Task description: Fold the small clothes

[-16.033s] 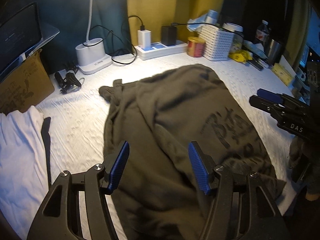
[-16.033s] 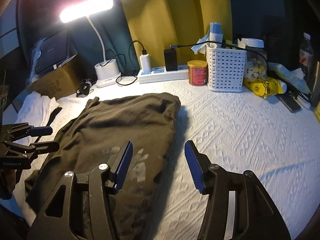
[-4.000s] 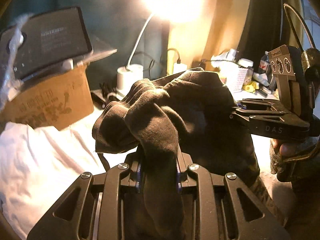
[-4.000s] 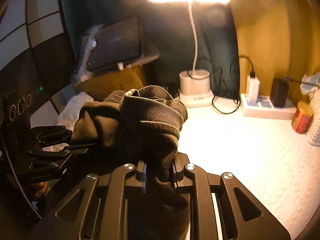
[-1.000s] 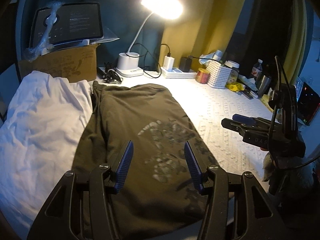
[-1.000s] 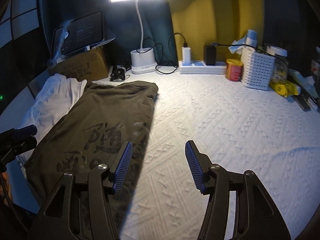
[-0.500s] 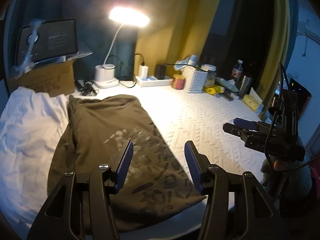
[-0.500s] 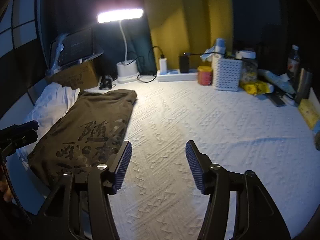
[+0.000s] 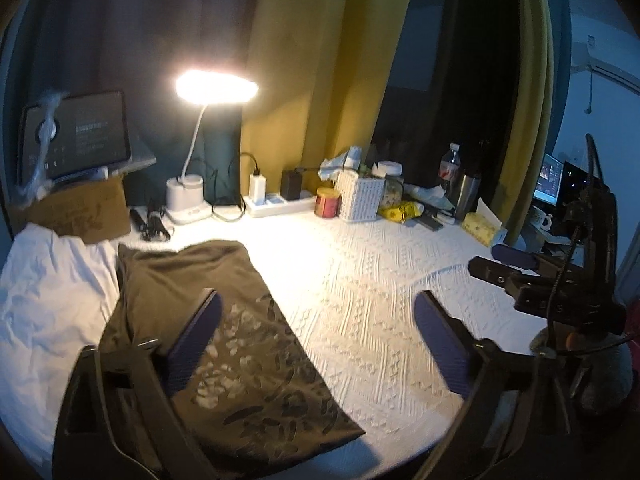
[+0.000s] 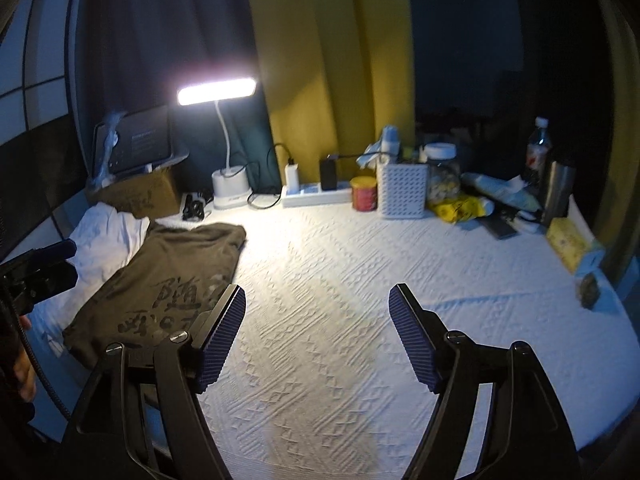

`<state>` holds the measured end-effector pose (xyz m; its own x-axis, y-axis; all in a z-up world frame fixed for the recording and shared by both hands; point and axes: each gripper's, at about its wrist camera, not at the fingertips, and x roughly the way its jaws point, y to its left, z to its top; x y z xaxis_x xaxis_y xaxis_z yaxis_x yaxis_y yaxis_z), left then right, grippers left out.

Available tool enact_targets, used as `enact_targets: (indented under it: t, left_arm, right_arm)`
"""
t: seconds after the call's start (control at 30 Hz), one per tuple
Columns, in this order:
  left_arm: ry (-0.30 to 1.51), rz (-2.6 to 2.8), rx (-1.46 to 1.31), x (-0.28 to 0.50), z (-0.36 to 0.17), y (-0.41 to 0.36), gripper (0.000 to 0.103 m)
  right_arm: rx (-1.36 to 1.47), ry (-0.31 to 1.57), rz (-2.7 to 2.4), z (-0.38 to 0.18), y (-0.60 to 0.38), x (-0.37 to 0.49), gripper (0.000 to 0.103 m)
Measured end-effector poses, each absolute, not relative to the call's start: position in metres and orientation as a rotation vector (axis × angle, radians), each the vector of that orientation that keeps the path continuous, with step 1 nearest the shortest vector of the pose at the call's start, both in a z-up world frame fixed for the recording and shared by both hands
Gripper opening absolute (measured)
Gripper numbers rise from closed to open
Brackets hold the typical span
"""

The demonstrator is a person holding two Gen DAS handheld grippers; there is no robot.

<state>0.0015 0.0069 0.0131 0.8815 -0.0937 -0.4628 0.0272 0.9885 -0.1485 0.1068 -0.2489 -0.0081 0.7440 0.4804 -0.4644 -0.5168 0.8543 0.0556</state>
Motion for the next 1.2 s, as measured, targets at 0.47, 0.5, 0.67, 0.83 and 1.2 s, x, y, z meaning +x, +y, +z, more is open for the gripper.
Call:
enact_targets:
  t: [0.47, 0.5, 0.67, 0.83, 1.2]
  left_arm:
    - [0.344, -0.005, -0.057, -0.004, 0.064, -0.009, 0.102]
    - [0.323, 0.010, -0.054, -0.007, 0.069, -0.008, 0.102]
    - [0.249, 0.039, -0.041, -0.016, 0.086, -0.004, 0.102]
    - [0.166, 0.041, -0.042, -0.029, 0.100, 0.002, 0.102]
    - [0.121, 0.146, -0.025, -0.050, 0.119, 0.009, 0.102]
  right_arm:
    - [-0.051, 0.343, 0.481, 0.044, -0.284, 0.082, 0.077]
    - [-0.052, 0.337, 0.471, 0.047, -0.285, 0.080, 0.077]
    - [-0.056, 0.261, 0.414, 0.066, -0.290, 0.065, 0.077]
    - [-0.030, 0.206, 0.428, 0.085, -0.294, 0.051, 0.077]
    - [0.012, 0.067, 0.480, 0.122, -0.302, 0.016, 0.077]
